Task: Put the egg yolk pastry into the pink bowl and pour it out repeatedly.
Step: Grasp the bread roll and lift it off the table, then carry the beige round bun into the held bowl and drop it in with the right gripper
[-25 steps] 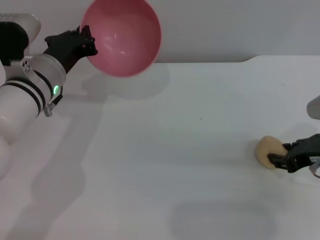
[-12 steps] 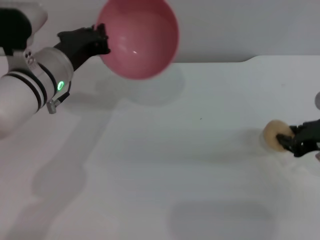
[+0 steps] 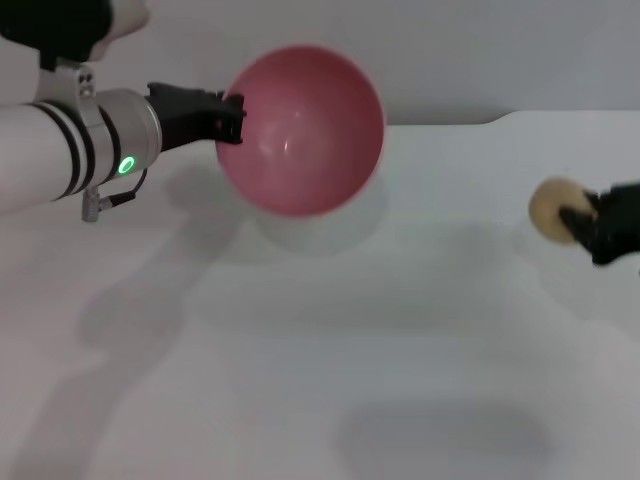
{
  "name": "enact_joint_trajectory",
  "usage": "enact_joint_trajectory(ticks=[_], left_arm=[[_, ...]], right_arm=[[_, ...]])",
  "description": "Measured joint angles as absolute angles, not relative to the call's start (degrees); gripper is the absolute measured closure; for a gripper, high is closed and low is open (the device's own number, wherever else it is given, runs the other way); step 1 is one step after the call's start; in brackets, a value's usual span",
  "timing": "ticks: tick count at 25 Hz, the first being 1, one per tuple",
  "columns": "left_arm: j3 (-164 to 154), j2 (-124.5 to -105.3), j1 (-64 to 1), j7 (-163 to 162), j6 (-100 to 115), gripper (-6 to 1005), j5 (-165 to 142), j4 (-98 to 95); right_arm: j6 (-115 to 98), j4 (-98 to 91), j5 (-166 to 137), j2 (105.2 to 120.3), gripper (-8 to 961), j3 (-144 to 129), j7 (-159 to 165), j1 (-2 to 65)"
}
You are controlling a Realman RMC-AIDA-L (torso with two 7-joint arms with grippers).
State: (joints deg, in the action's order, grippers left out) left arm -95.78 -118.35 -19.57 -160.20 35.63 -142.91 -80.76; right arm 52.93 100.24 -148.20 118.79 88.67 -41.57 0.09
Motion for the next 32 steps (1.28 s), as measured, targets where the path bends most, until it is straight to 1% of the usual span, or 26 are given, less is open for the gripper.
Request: enact_joint_trajectory(ticks=[3, 9, 15, 20, 32], left_arm=[[-95.5, -118.41, -22.2, -164.0, 41.0, 1001, -148.5, -80.8], [-96.1, -118.66, -26.2, -164.9, 46.1, 1000, -150.2, -80.1], [-96.9, -118.84, -29.0, -164.9, 47.7, 1000, -149.9, -77.7], [-97.4, -118.98, -30.7, -164.9, 48.0, 1000, -149.8, -75.2], [-100.8, -118.93, -30.6, -164.9, 48.4, 999, -146.9, -77.1]], right_arm=[[52.7, 105.1, -149.4, 118.74, 780, 87.5, -41.8, -0.8], [48.6, 116.4, -155.7, 118.72, 808, 79.2, -41.8, -3.3], [45.4, 116.4, -157.5, 118.69, 833, 74.8, -42.6, -2.1], [41.3, 116.3, -159.1, 118.69, 874, 71.4, -44.1, -1.5], [37.3, 110.7, -158.9, 118.59, 907, 65.5, -45.8, 0.7]])
